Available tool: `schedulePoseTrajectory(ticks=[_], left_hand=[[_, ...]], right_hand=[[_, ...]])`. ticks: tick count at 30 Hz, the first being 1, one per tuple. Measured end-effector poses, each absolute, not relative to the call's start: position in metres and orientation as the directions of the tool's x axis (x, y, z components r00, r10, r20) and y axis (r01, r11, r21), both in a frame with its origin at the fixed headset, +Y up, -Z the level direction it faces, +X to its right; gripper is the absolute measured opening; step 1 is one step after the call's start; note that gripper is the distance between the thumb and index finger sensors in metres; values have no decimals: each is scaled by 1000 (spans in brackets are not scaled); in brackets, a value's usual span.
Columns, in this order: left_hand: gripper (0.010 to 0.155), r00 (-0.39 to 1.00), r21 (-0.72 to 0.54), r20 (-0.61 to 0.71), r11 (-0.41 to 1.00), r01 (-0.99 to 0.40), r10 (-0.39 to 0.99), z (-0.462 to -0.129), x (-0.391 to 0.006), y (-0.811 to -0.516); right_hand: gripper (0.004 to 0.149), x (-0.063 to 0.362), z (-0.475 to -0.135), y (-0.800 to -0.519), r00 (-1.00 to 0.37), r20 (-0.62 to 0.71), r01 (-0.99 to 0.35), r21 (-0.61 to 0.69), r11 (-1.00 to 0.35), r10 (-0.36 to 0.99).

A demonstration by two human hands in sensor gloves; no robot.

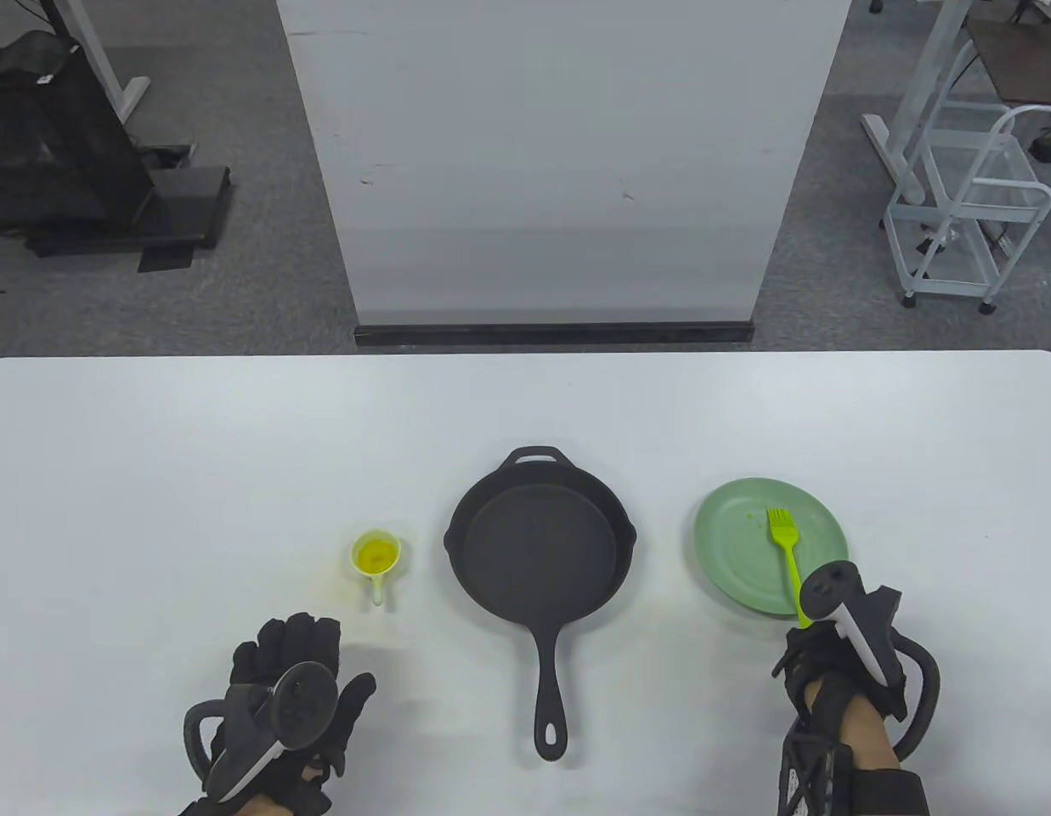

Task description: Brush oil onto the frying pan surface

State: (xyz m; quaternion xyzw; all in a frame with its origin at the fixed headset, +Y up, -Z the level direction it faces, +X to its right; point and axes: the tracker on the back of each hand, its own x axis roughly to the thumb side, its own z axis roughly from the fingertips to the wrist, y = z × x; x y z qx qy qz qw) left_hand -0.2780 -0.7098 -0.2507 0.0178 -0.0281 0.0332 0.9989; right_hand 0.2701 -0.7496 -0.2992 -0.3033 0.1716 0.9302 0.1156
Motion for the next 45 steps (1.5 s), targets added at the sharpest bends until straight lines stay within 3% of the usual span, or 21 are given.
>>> schedulePoseTrajectory(ticks=[5, 12, 18, 22, 27, 31, 33, 36, 41, 45], left_hand=[[76, 996, 30, 56, 997, -72, 70, -251, -278, -710], [76, 996, 22, 49, 997, -77, 76, -252, -279, -710], [76, 992, 32, 36, 992, -119, 118, -256, -281, -704], [76, 962, -20, 67, 965, -263, 264, -261, -277, -695], [74, 829, -121, 110, 835, -536, 548, -269, -259, -677], [71, 722, -156, 152, 737, -657, 675, -273, -235, -664], [69, 643, -196, 163, 663, -722, 748, -275, -218, -660], [68, 551, -280, 149, 569, -773, 821, -277, -195, -661], [68, 452, -375, 111, 459, -806, 885, -277, -167, -668], [68, 486, -378, 120, 493, -784, 865, -276, -157, -674]], right_hand=[[43, 273, -300, -750, -778, -614, -357, 252, -900, 137], [38, 280, -293, -744, -693, -600, -580, 135, -803, 399], [38, 269, -274, -738, -448, -516, -839, -38, -542, 730], [38, 246, -264, -724, -322, -419, -921, -67, -383, 849], [37, 201, -254, -702, -269, -299, -959, -5, -283, 916], [37, 164, -248, -691, -269, -220, -963, 92, -254, 938], [37, 144, -244, -688, -198, -205, -979, 84, -184, 959], [38, 120, -241, -683, -128, -185, -990, 76, -116, 974], [38, 87, -236, -682, -153, -158, -980, 155, -128, 976], [38, 67, -232, -689, -115, -169, -979, 184, -84, 979]])
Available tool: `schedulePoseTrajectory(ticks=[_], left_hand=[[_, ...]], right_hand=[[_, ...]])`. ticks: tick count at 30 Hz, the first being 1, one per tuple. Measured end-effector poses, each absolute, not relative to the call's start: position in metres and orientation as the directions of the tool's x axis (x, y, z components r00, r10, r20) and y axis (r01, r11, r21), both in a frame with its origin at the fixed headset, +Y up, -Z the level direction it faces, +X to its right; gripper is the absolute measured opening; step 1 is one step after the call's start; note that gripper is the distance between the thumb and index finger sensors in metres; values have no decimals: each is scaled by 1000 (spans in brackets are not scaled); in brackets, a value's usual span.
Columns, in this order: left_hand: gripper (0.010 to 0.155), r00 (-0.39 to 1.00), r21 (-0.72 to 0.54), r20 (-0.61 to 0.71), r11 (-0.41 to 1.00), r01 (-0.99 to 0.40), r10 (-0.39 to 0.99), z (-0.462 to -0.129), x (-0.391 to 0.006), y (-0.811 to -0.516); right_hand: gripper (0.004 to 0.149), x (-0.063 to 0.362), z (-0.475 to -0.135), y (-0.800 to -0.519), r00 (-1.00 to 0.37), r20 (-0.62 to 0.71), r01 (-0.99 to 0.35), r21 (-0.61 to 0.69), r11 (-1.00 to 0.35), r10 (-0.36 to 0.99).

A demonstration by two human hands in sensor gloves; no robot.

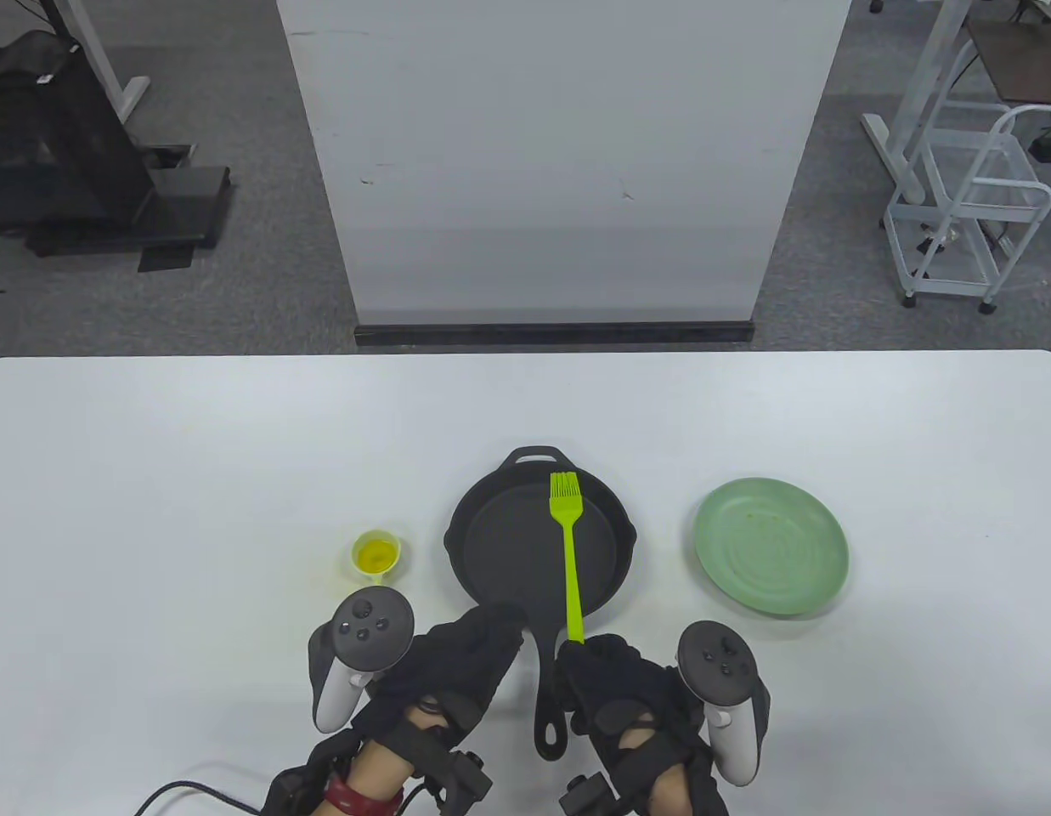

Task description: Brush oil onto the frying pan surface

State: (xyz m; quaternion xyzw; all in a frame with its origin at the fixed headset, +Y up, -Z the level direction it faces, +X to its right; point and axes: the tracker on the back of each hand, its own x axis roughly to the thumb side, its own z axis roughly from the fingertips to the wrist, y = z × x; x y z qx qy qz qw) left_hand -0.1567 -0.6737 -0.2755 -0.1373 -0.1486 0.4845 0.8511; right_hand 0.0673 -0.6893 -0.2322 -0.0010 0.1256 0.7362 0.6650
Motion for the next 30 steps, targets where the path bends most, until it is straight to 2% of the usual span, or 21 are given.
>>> schedulePoseTrajectory(ticks=[6, 9, 12, 14, 18, 23, 27, 30], left_hand=[[67, 381, -470, 10, 341, -814, 924, -276, -152, -693], [66, 328, -494, -39, 267, -827, 944, -277, -155, -702], [63, 231, -554, -117, 130, -822, 966, -279, -156, -712], [61, 207, -557, -136, 98, -825, 969, -279, -157, -714], [55, 162, -563, -163, 43, -826, 973, -282, -157, -716], [48, 69, -542, -213, -59, -838, 975, -283, -157, -718], [45, 82, -522, -214, -43, -852, 973, -287, -164, -714], [45, 134, -490, -201, 18, -871, 970, -291, -177, -710]], right_hand=[[38, 41, -227, -703, -106, -187, -970, 237, -60, 977], [38, 36, -227, -708, -86, -201, -968, 248, -34, 976], [38, 31, -229, -712, -78, -212, -955, 298, -11, 974], [38, 29, -230, -713, -70, -215, -952, 305, -1, 974], [37, 26, -233, -711, -90, -202, -944, 329, -19, 975], [37, 23, -235, -707, -165, -150, -943, 312, -112, 975], [41, 20, -234, -703, -227, -118, -927, 330, -178, 967], [47, 28, -233, -695, -297, -65, -918, 293, -266, 953]])
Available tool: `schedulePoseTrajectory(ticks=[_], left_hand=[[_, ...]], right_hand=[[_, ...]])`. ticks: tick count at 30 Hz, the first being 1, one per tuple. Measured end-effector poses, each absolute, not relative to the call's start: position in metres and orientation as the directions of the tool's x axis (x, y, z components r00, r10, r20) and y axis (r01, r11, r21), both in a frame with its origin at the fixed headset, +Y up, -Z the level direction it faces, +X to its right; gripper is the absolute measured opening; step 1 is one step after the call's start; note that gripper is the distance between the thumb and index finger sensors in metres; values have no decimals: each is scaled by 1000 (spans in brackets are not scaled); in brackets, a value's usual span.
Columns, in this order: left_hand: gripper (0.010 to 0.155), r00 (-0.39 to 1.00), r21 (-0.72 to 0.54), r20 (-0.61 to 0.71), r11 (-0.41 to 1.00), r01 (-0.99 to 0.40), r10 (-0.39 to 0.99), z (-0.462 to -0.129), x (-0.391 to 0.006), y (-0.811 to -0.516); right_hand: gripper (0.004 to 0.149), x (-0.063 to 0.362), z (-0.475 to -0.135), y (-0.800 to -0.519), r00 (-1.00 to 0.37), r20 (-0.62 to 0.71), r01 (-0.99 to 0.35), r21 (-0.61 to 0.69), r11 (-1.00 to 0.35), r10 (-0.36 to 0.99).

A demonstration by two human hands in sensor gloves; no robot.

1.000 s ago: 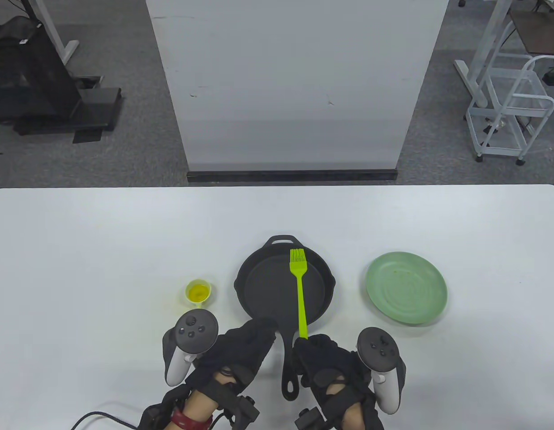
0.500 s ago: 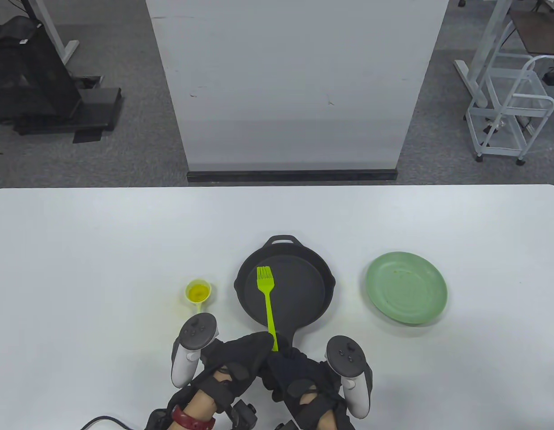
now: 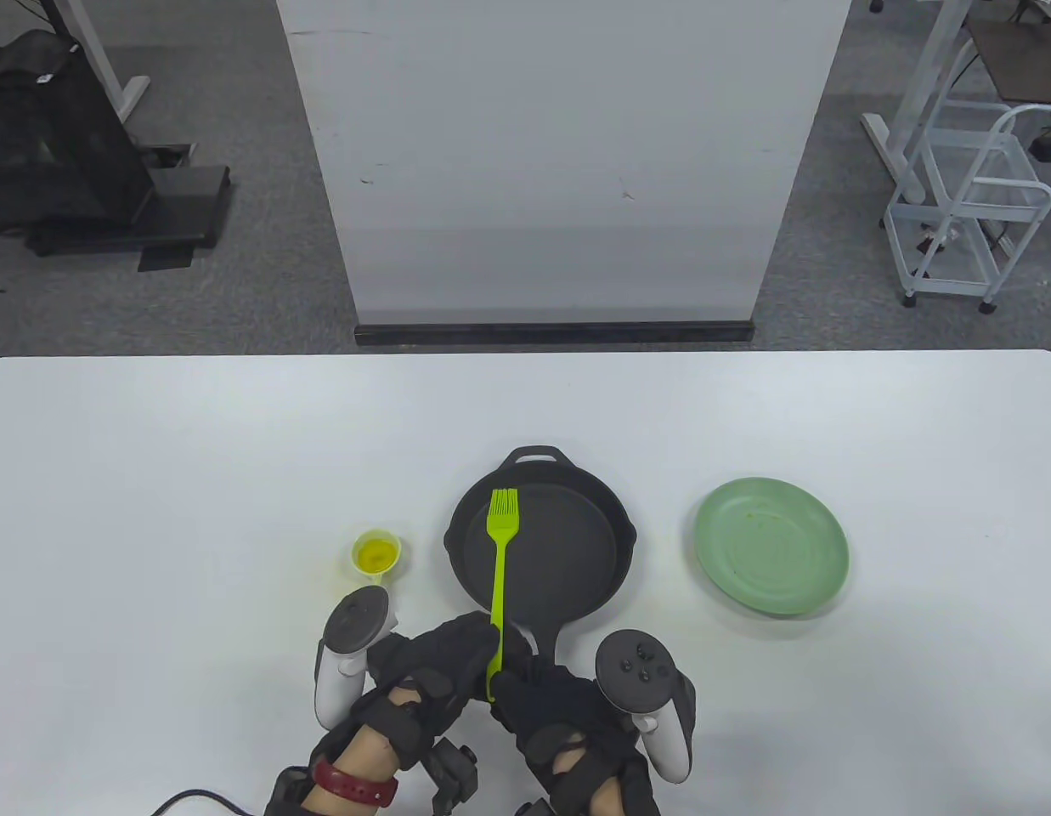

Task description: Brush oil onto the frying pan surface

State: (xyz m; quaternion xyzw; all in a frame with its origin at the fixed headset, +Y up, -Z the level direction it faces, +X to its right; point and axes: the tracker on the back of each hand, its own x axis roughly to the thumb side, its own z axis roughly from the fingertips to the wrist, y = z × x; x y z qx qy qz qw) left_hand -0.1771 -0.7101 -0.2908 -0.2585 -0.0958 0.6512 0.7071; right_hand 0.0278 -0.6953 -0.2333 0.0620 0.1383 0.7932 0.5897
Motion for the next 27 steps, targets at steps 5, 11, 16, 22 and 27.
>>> schedulePoseTrajectory(ticks=[5, 11, 16, 22, 27], left_hand=[[45, 237, -448, -178, 136, -884, 955, -296, -205, -710], [46, 336, -483, -180, 215, -849, 925, -298, -230, -727], [46, 325, -475, -186, 204, -856, 927, -296, -237, -732], [46, 301, -472, -208, 174, -864, 931, -291, -240, -739], [46, 320, -473, -185, 202, -858, 929, -289, -239, -736]], right_hand=[[57, 49, -237, -684, -439, -45, -879, 227, -419, 897], [68, 56, -253, -687, -641, -127, -760, 246, -602, 757], [71, 45, -275, -703, -814, -176, -579, 325, -748, 553], [74, 32, -292, -723, -871, -229, -492, 395, -776, 436], [74, 26, -299, -736, -907, -250, -419, 442, -793, 340]])
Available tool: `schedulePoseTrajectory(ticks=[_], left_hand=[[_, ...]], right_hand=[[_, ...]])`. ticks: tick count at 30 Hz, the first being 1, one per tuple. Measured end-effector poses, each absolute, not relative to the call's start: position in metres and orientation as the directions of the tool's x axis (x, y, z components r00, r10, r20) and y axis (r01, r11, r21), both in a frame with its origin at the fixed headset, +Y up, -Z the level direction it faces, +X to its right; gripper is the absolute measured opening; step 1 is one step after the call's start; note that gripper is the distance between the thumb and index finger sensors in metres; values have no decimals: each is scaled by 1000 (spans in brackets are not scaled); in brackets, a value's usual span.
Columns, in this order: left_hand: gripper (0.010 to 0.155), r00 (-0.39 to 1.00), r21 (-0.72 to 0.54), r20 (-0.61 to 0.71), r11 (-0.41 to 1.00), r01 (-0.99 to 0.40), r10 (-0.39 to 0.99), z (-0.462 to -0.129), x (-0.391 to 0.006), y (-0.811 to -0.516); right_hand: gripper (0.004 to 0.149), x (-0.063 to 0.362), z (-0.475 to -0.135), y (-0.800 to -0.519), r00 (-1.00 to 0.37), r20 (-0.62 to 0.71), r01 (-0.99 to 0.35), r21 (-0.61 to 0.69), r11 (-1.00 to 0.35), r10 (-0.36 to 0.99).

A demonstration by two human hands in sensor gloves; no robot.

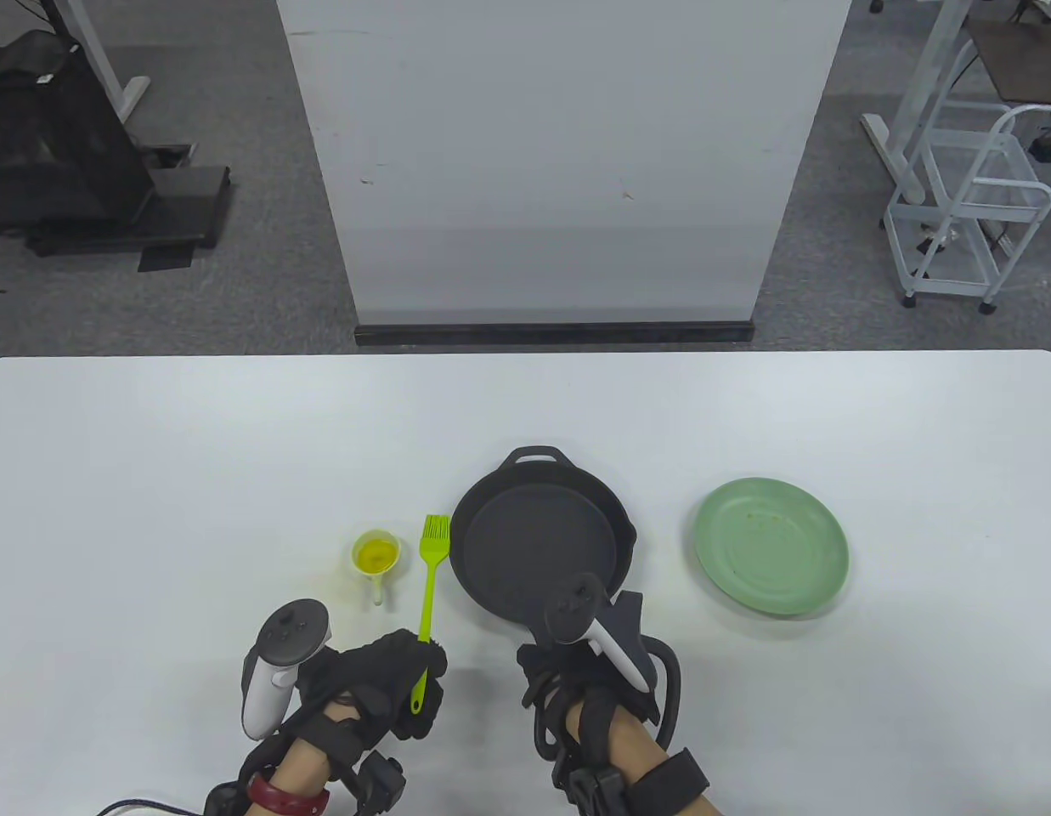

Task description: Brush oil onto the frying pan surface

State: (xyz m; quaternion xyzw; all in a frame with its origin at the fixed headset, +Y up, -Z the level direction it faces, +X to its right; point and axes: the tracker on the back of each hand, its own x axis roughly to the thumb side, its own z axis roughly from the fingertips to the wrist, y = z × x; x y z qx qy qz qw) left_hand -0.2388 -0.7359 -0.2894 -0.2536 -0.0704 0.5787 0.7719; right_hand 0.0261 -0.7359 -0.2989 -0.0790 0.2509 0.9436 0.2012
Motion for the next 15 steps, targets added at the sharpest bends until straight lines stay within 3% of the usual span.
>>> schedulePoseTrajectory(ticks=[7, 11, 13, 15], left_hand=[[46, 320, -471, -184, 202, -859, 929, -289, -240, -736], [46, 316, -468, -181, 201, -861, 931, -289, -241, -735], [46, 314, -466, -181, 200, -862, 932, -289, -242, -735], [46, 310, -463, -181, 198, -864, 933, -289, -242, -734]], right_hand=[[68, 16, -303, -743, -928, -248, -367, 464, -806, 279], [57, 14, -307, -745, -926, -269, -366, 474, -801, 264], [53, 15, -308, -744, -916, -283, -391, 479, -786, 283], [51, 22, -308, -743, -858, -339, -509, 470, -721, 385]])
